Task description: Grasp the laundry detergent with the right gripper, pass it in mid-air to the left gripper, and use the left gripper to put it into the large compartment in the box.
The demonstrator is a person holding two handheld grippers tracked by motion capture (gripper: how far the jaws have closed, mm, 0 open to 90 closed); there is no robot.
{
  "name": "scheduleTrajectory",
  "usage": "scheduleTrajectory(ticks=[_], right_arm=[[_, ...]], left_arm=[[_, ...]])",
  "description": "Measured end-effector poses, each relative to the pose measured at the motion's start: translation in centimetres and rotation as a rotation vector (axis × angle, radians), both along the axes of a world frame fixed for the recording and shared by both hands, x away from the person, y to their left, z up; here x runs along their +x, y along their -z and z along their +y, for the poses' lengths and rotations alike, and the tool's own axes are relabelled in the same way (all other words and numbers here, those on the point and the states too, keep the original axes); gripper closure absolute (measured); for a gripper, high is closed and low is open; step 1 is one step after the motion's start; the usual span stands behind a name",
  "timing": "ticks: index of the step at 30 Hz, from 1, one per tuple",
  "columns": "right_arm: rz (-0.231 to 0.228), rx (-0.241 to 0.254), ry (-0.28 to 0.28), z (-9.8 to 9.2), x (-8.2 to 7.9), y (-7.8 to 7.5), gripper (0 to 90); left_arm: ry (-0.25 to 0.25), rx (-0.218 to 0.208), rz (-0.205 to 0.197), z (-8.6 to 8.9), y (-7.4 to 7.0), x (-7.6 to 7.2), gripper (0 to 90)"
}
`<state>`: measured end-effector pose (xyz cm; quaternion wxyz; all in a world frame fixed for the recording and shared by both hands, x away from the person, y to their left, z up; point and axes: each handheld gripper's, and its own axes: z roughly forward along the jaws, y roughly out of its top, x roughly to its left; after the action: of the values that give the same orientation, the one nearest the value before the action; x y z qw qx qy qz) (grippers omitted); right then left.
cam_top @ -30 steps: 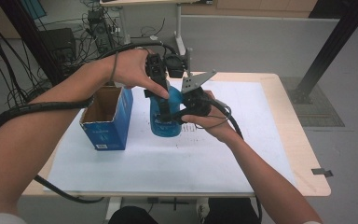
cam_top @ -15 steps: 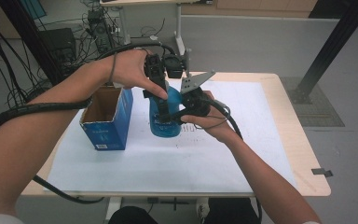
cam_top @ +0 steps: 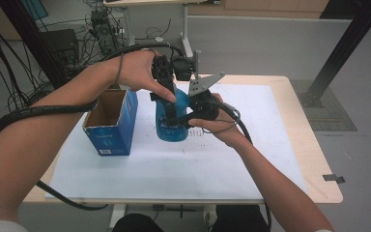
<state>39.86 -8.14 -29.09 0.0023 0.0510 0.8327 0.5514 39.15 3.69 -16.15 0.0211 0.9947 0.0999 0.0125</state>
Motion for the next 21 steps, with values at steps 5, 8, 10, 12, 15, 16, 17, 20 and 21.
scheduleTrajectory(ticks=[5, 8, 10, 12, 15, 16, 17, 20, 21], right_arm=[[0.003, 0.0, -0.001, -0.07, -0.04, -0.05, 43.7], [0.005, -0.004, -0.003, -0.04, -0.06, -0.03, 43.7], [0.002, -0.004, -0.002, -0.02, -0.05, -0.04, 43.7], [0.014, 0.005, -0.006, 0.02, -0.14, -0.12, 43.7], [0.007, 0.006, -0.006, 0.03, -0.14, -0.2, 43.7], [0.007, 0.006, -0.006, 0.03, -0.14, -0.2, 43.7], [0.008, 0.006, -0.005, 0.0, -0.16, -0.21, 43.7], [0.006, 0.003, -0.004, -0.01, -0.15, -0.2, 43.7], [0.009, 0.004, -0.004, -0.01, -0.16, -0.2, 43.7]], left_arm=[[0.0, 0.003, 0.0, -0.04, -0.02, -0.02, 6.5], [0.001, 0.004, -0.001, -0.04, -0.06, -0.05, 6.7], [0.004, 0.005, 0.0, -0.06, -0.12, -0.07, 6.8], [0.003, 0.002, 0.0, -0.07, -0.1, -0.11, 6.8], [0.003, 0.005, -0.004, -0.04, -0.08, -0.09, 6.8], [0.003, 0.005, -0.004, -0.04, -0.08, -0.09, 6.9], [-0.002, 0.005, -0.008, -0.01, -0.08, -0.07, 7.1], [-0.003, 0.003, -0.007, 0.04, -0.05, -0.09, 7.1], [-0.003, 0.005, -0.006, 0.05, -0.05, -0.09, 7.1]])
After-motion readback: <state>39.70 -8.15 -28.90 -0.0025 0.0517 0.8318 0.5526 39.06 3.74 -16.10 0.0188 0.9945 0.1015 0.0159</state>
